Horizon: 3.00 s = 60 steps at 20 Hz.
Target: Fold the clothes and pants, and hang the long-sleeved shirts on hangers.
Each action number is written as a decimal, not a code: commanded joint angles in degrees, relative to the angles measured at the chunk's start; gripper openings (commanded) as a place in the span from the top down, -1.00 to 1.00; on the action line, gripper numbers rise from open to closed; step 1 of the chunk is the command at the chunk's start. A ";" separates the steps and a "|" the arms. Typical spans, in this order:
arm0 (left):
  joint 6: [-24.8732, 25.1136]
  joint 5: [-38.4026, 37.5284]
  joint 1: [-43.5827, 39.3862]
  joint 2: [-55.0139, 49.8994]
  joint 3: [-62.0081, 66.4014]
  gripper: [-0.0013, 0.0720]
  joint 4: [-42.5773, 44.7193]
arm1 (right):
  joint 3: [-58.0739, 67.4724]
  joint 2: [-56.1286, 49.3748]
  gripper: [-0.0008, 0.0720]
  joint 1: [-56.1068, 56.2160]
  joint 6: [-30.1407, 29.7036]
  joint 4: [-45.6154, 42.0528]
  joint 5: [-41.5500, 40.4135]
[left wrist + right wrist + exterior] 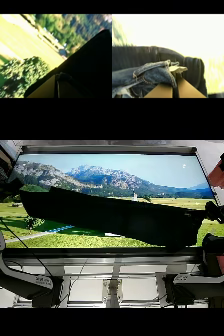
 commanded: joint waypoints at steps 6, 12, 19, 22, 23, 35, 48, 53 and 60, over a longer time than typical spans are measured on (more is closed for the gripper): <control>-2.05 12.11 -5.11 -5.05 0.26 0.90 0.00 | 0.02 -5.64 0.95 4.70 7.02 2.05 -15.50; -2.08 13.84 -6.10 -8.28 0.26 0.90 -0.02 | 0.02 -6.23 0.95 5.42 9.42 1.81 -19.91; -2.01 18.43 -6.12 -9.70 0.26 0.88 -4.52 | 0.02 -6.93 0.94 6.25 9.51 2.47 -22.73; -2.01 18.49 -6.32 -10.16 0.26 0.31 -4.50 | 0.02 -8.68 0.29 7.45 9.86 3.96 -23.98; -2.03 18.51 -6.32 -10.21 0.26 -0.19 -4.52 | 0.02 -9.03 0.24 7.80 9.86 4.07 -24.46; 13.42 -4.44 -2.47 -9.44 0.26 -0.56 -4.57 | 19.06 -9.05 -0.44 7.98 10.80 4.15 0.17; 31.95 -15.67 8.92 -17.55 0.22 -0.58 -34.53 | 20.02 -9.05 -0.43 22.88 11.21 2.99 13.55; 31.89 -16.00 8.74 -19.43 0.22 -0.58 -34.36 | 20.02 -9.05 -0.41 24.39 11.26 2.29 13.27; 31.91 -18.71 5.53 -20.94 0.22 0.39 -34.29 | 20.02 -9.05 -0.41 24.39 11.30 2.62 13.70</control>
